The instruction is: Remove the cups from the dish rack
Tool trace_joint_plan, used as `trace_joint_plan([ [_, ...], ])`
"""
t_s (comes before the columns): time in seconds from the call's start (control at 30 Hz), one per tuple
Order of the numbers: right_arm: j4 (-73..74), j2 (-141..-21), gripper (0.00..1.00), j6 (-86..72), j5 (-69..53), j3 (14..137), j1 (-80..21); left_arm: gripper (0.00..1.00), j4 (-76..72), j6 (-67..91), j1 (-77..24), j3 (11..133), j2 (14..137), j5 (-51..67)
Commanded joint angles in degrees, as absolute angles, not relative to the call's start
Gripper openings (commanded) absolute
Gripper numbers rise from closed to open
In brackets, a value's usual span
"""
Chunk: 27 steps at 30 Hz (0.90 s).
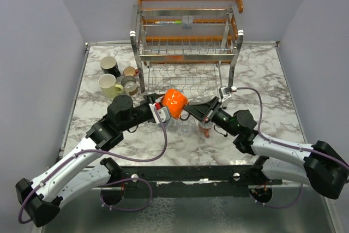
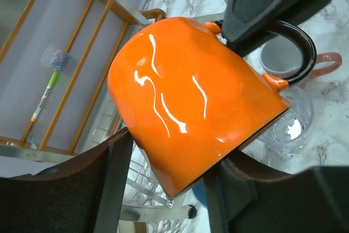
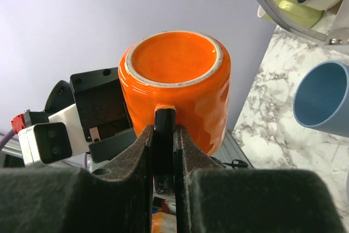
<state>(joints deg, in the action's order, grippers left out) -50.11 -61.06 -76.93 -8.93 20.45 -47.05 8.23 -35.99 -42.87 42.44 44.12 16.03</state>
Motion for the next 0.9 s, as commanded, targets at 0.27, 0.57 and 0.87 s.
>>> trace_joint_plan([
  [0.27,-65.17,-70.91,0.03,-80.88,-16.25,24.22,-50.1,0.01,-0.84,-30.01,-43.07,41.42,44.42,14.4],
  [0.57,-46.39,-66.44,0.6,-70.63,-13.91,27.24,-49.69,0.0,14.97,-38.21,-42.97,44.85,43.58,5.72],
  [0.87,-6.51,-51.73,1.0,-49.63,3.06,35.6,-49.39,0.0,42.14,-46.18,-40.09,56.1,44.13,-6.56],
])
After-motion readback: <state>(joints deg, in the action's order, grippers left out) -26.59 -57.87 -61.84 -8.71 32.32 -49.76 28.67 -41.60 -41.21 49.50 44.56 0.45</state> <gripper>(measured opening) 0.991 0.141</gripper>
